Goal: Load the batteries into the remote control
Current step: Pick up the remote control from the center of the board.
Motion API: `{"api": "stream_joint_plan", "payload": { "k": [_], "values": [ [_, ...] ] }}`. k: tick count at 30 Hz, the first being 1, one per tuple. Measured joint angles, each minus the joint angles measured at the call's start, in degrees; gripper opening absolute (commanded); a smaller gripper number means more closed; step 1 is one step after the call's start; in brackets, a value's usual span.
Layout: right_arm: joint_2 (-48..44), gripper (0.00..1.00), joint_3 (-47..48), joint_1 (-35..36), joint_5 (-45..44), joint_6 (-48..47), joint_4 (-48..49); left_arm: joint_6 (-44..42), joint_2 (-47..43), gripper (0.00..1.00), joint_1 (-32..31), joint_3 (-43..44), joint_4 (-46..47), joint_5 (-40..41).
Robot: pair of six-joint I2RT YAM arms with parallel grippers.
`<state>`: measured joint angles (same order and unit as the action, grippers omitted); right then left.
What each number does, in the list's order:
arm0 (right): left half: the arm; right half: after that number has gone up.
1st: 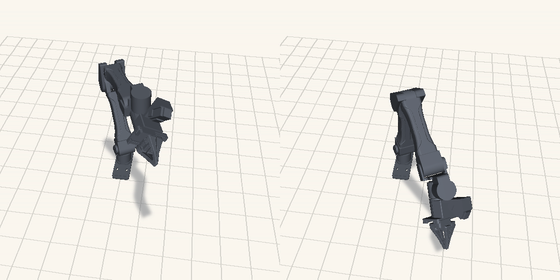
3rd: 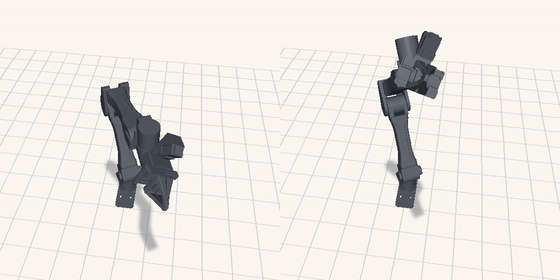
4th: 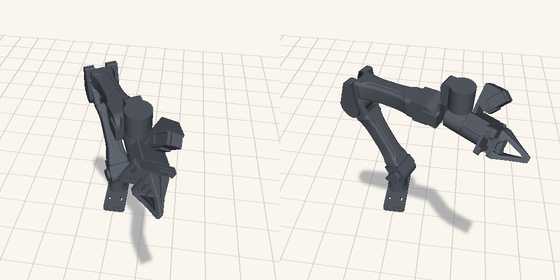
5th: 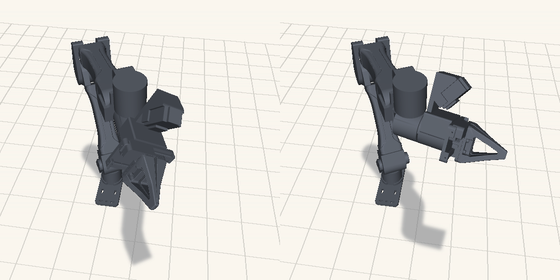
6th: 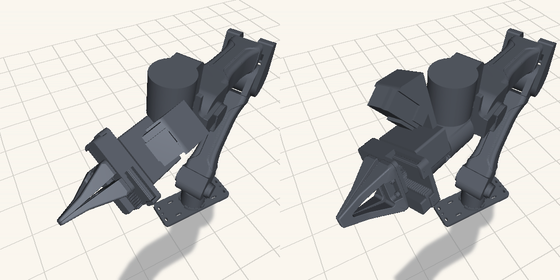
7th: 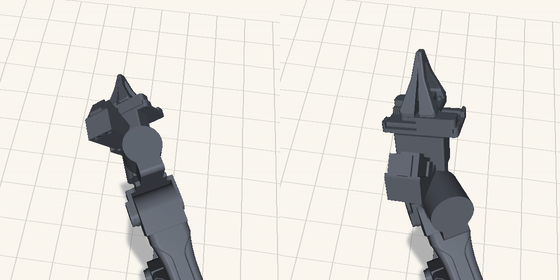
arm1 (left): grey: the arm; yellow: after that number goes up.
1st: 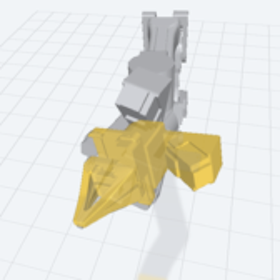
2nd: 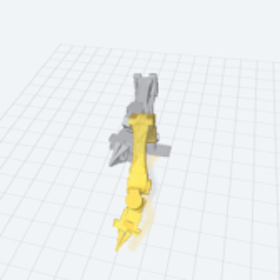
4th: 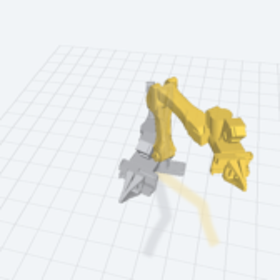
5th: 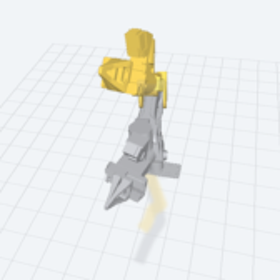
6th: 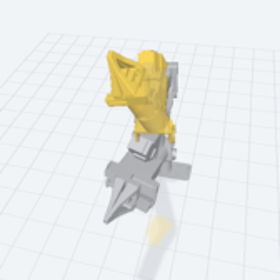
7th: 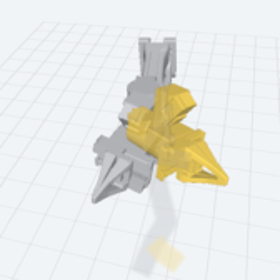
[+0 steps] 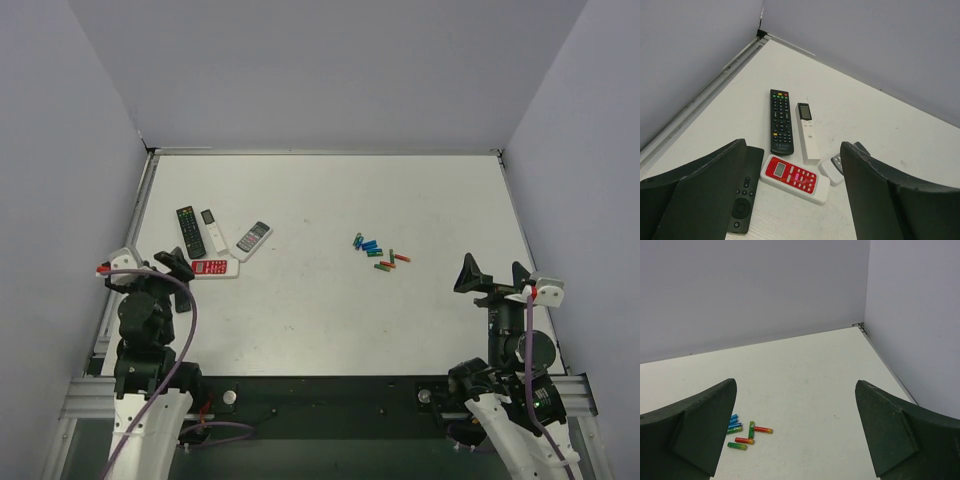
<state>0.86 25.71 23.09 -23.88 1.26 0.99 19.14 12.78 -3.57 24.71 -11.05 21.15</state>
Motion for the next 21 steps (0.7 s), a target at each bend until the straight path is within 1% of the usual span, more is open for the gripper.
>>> {"api": "stream_joint_plan", "payload": {
  "k": [6, 15, 18, 21],
  "values": [
    [-0.1, 1.0, 0.0, 1.0, 0.1, 0.2, 0.0, 0.0, 9.6, 0.87, 0.0, 3.5, -2.9, -0.9],
    [-0.2, 1.0, 0.0, 2.3, 0.9, 0.2, 0.0, 1.5, 30.5, 0.87, 0.4, 11.0, -12.3, -2.4],
    [-0.2, 1.0, 0.0, 2.9, 1.3, 0.2, 0.0, 1.9, 36.9, 0.87, 2.3, 12.7, -14.4, -4.3],
    [-0.2, 1.0, 0.0, 3.4, 1.5, 0.2, 0.0, 2.3, 42.6, 0.86, 6.6, 13.8, -15.7, -7.1]
  ]
}}
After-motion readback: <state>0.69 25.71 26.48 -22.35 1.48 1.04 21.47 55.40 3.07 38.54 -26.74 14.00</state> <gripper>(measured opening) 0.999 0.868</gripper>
